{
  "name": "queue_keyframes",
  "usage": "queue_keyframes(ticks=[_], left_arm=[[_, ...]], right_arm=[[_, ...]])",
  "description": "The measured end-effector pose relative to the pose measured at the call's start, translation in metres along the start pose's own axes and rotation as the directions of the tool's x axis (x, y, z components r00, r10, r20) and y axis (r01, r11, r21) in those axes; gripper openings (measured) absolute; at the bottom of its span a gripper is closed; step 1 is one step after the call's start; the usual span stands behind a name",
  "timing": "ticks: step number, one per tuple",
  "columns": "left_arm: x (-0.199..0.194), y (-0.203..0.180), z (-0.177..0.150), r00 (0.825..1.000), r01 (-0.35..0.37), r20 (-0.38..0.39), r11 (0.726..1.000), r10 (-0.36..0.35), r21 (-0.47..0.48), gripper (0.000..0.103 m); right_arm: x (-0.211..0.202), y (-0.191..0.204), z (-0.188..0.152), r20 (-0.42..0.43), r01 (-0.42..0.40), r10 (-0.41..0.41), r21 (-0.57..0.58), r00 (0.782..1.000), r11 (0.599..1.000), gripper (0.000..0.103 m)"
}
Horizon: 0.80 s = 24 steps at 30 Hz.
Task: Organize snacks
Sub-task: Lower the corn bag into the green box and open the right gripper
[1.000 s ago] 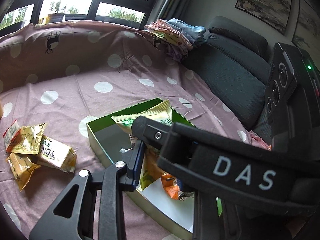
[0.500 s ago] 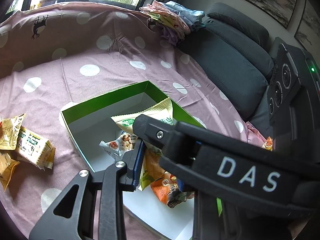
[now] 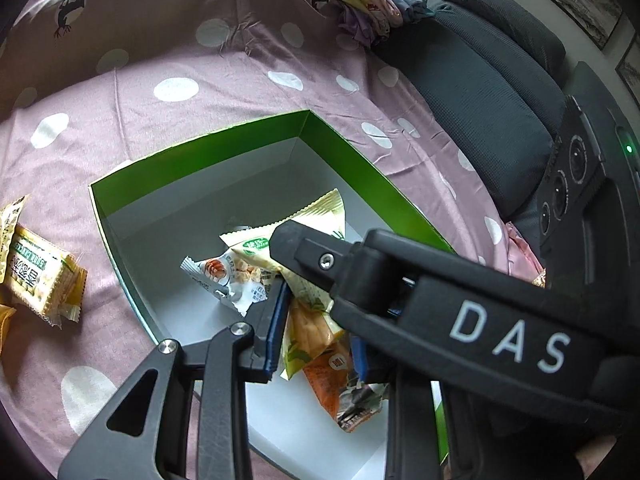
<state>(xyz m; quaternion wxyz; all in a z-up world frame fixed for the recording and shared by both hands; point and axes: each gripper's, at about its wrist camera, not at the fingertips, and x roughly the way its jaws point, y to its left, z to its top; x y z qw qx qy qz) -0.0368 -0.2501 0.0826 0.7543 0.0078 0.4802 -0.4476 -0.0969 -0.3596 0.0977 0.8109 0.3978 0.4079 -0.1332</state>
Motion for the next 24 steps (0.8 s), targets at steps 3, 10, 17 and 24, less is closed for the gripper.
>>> queue_keyframes(ticks=[3,10,17,24], left_arm=[[0.007,-0.003,0.003,1.000,-0.004,-0.031,1.000,0.004,0.008,0.026],[0.028,-0.003,0.005,0.993,-0.068,-0.095,0.998,0.067,-0.010,0.021],[0.038,-0.003,0.005,0.987,-0.111,-0.119,0.994,0.109,-0.011,0.025],[0.050,-0.002,0.007,0.977,-0.138,-0.165,0.990,0.135,-0.004,0.031]], right_arm=[[0.002,-0.005,0.002,-0.001,0.003,-0.003,0.029,1.000,1.000,0.053],[0.017,-0.020,0.006,-0.044,0.043,-0.039,0.084,0.998,0.996,0.053],[0.020,-0.031,0.007,-0.045,0.100,-0.095,0.127,0.994,0.987,0.053],[0.025,-0.040,0.009,-0.054,0.141,-0.133,0.194,0.990,0.971,0.053]])
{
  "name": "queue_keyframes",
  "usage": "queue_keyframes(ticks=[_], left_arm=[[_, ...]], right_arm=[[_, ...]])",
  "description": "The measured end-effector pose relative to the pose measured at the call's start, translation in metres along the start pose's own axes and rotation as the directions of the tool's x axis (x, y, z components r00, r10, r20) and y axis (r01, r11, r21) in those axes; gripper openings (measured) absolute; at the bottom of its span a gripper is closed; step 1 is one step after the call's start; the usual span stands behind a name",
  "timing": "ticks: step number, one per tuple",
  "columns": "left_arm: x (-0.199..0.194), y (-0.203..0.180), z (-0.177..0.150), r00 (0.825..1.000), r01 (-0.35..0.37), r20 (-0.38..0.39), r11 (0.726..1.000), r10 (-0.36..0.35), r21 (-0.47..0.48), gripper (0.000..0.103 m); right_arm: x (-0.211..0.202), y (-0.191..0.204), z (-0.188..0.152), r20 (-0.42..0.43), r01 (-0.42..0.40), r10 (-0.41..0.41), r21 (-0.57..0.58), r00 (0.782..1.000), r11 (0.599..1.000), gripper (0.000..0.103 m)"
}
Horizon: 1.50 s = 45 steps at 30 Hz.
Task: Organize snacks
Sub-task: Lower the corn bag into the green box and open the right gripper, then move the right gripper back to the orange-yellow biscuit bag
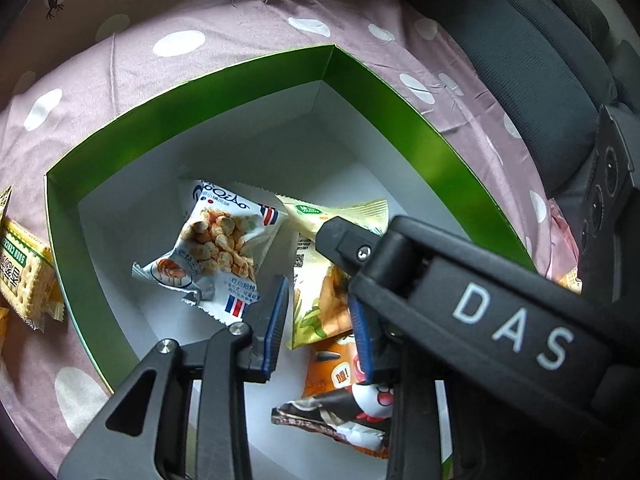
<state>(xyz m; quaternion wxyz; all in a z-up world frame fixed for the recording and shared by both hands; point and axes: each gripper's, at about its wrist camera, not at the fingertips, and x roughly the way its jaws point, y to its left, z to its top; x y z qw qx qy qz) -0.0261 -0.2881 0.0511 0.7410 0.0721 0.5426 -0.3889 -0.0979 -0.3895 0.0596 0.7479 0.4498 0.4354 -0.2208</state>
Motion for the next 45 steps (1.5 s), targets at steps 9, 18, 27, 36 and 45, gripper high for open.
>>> queue_keyframes(ticks=[9,18,27,36,45], left_arm=[[-0.005,0.003,-0.001,1.000,0.012,0.010,1.000,-0.012,-0.019,0.036],[-0.089,0.031,-0.026,0.982,0.046,0.187,0.996,-0.030,-0.082,0.051],[-0.179,0.106,-0.093,0.911,-0.122,0.345,0.946,0.227,-0.302,0.079],[-0.193,0.199,-0.163,0.856,-0.183,0.306,0.798,0.417,-0.575,0.083],[-0.173,0.236,-0.166,0.824,-0.329,0.161,0.691,0.543,-0.643,0.084]], right_arm=[[-0.001,-0.006,0.002,0.020,0.026,-0.027,0.043,0.999,0.999,0.060],[-0.035,0.000,-0.003,0.154,-0.009,0.007,0.007,0.988,1.000,0.069],[-0.043,0.039,-0.021,0.217,0.038,-0.009,-0.131,0.976,0.991,0.078],[-0.047,0.106,-0.066,0.296,0.117,0.009,-0.406,0.955,0.907,0.082],[-0.030,0.144,-0.102,0.235,0.050,0.101,-0.559,0.967,0.828,0.083]])
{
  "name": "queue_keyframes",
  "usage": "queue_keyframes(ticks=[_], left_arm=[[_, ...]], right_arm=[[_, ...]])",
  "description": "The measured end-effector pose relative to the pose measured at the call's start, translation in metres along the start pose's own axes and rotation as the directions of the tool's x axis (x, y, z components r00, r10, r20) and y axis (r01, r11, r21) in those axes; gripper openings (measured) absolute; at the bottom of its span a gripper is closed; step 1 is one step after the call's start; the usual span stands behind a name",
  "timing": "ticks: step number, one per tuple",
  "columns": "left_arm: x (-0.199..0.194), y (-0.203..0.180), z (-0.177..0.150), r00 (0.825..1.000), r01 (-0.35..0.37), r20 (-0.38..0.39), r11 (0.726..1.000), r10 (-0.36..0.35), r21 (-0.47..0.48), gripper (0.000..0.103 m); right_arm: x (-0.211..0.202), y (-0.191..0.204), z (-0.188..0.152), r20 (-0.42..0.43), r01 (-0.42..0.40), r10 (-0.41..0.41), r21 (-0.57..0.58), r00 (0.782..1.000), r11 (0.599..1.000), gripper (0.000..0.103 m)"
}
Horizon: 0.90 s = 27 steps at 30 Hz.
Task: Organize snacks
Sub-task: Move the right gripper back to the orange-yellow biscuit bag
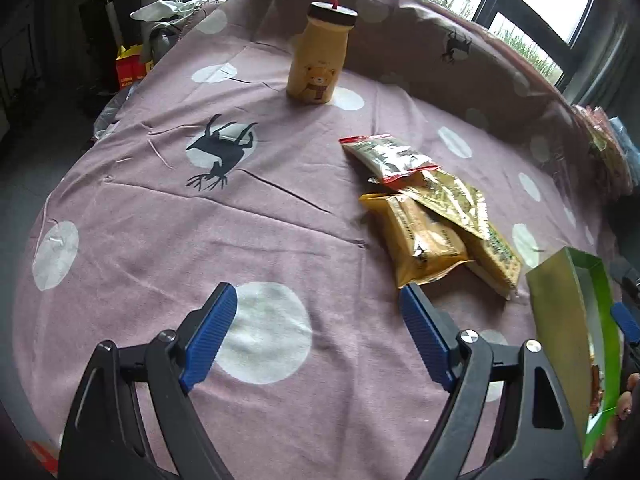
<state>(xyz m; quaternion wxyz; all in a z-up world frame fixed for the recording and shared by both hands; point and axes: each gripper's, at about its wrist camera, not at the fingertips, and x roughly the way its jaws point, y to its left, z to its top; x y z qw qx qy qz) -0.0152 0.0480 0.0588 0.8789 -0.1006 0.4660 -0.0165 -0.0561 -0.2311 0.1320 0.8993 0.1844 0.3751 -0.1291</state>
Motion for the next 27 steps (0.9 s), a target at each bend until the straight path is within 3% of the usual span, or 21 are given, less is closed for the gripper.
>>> queue_keyframes(ticks=[2,5,9,13,15,20,23,27], left_arm=[[0.010,0.000,-0.002,0.998,-0.044,-0.039,0.999,0.044,0.005,0.084],[0.017,0.007,-0.002,0.997,-0.030,-0.071,0.999,0.029,-0.016,0.084],[0.020,0.012,-0.003,0.995,-0.053,-0.087,0.998,0.051,-0.024,0.084],[0.025,0.022,-0.003,0.990,-0.074,-0.121,0.996,0.067,-0.055,0.084],[0.022,0.027,-0.001,0.992,-0.061,-0.118,0.995,0.052,-0.081,0.084],[0.021,0.039,0.002,0.992,-0.058,-0.119,0.991,0.044,-0.123,0.084],[0.020,0.041,0.003,0.993,-0.045,-0.119,0.989,0.028,-0.140,0.084],[0.017,0.040,0.002,0.992,0.010,-0.124,0.988,-0.029,-0.154,0.084]], right_arm=[[0.007,0.008,-0.003,-0.028,-0.089,0.089,0.005,0.996,0.996,0.084],[0.019,0.021,-0.009,-0.094,-0.199,0.200,0.019,0.975,0.980,0.084],[0.032,0.040,-0.016,-0.142,-0.270,0.267,0.003,0.953,0.963,0.084],[0.054,0.063,-0.021,-0.208,-0.382,0.380,0.036,0.901,0.924,0.084],[0.064,0.078,-0.020,-0.230,-0.389,0.381,0.012,0.895,0.921,0.084],[0.082,0.115,-0.029,-0.243,-0.350,0.309,-0.148,0.919,0.925,0.084],[0.097,0.130,-0.034,-0.265,-0.392,0.341,-0.173,0.902,0.904,0.084],[0.113,0.145,-0.040,-0.272,-0.319,0.250,-0.254,0.929,0.913,0.084]])
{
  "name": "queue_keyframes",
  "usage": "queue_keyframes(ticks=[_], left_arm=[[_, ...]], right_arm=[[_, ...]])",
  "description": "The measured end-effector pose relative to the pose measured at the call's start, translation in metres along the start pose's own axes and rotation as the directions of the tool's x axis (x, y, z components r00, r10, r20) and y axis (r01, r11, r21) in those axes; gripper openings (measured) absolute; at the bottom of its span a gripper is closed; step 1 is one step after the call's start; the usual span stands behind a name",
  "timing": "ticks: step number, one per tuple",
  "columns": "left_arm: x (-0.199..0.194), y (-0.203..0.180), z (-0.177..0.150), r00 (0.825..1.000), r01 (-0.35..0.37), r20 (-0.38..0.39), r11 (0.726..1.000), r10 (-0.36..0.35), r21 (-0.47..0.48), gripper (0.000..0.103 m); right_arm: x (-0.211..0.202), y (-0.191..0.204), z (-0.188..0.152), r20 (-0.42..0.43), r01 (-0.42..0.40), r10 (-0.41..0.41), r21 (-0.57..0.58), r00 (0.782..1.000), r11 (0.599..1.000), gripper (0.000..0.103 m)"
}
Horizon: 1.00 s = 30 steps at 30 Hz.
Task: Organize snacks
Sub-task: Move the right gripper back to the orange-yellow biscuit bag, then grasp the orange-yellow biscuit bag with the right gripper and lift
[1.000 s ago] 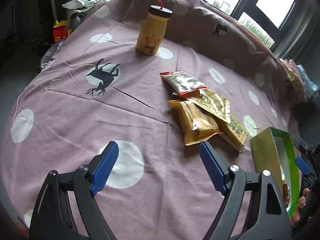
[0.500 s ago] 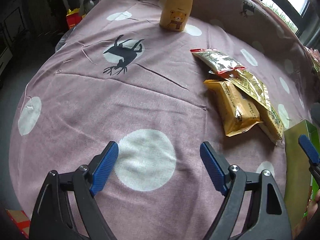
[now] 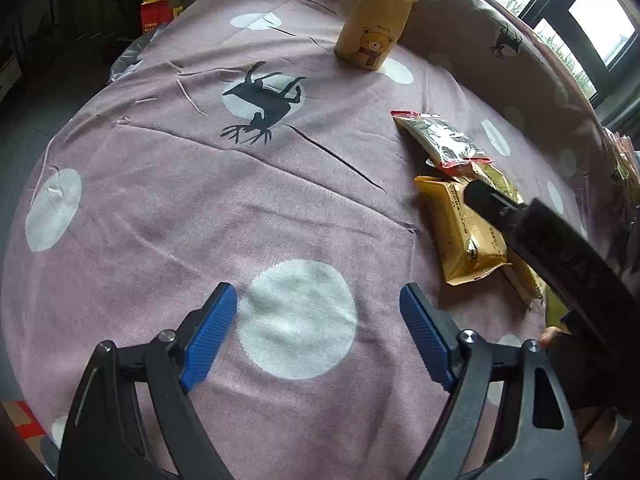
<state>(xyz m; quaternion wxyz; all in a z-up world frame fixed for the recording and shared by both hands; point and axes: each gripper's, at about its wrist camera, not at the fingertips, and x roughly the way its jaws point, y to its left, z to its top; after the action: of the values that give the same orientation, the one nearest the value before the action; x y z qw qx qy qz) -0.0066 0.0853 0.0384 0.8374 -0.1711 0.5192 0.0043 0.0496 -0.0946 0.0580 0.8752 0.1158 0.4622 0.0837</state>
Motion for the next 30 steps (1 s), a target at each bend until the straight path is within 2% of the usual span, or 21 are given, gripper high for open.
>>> queue_keyframes(ticks=[4,7,8,10,14,16,24,27,30], left_arm=[[-0.001,0.001,0.002,1.000,-0.018,0.012,1.000,0.018,-0.007,0.084],[0.000,0.003,0.002,1.000,-0.026,0.006,1.000,0.026,-0.004,0.084],[-0.001,0.004,0.002,1.000,-0.024,0.009,1.000,0.024,-0.006,0.084],[-0.003,0.006,0.002,0.999,-0.025,0.020,1.000,0.025,-0.011,0.084],[-0.002,0.008,0.002,0.997,-0.077,0.028,0.997,0.077,-0.009,0.084],[-0.003,0.010,0.002,0.996,-0.088,0.034,0.996,0.088,-0.008,0.084],[-0.008,0.022,0.006,0.995,-0.090,0.046,0.995,0.092,-0.048,0.084],[-0.011,0.020,0.005,0.996,-0.071,0.048,0.997,0.072,-0.035,0.084],[-0.011,0.012,0.003,0.997,-0.054,0.047,0.999,0.054,-0.008,0.084]], right_arm=[[0.016,-0.002,-0.006,-0.036,-0.007,0.006,-0.035,0.999,0.999,0.084],[0.026,-0.006,-0.010,-0.052,0.013,-0.014,-0.020,0.999,1.000,0.083],[0.026,-0.005,-0.011,-0.050,0.021,-0.022,-0.021,0.999,1.000,0.081],[0.028,-0.003,-0.012,-0.051,0.052,-0.054,-0.040,0.997,0.998,0.068],[0.025,0.007,-0.018,-0.044,0.048,-0.053,-0.101,0.998,0.994,0.062],[0.022,0.009,-0.019,-0.053,0.060,-0.065,-0.091,0.996,0.994,0.058],[-0.015,0.010,-0.034,-0.124,0.021,-0.023,-0.019,0.992,1.000,0.058],[-0.030,0.004,-0.042,-0.198,-0.042,0.043,0.009,0.979,0.999,0.058],[-0.036,-0.007,-0.052,-0.253,-0.048,0.059,0.050,0.966,0.998,0.058]])
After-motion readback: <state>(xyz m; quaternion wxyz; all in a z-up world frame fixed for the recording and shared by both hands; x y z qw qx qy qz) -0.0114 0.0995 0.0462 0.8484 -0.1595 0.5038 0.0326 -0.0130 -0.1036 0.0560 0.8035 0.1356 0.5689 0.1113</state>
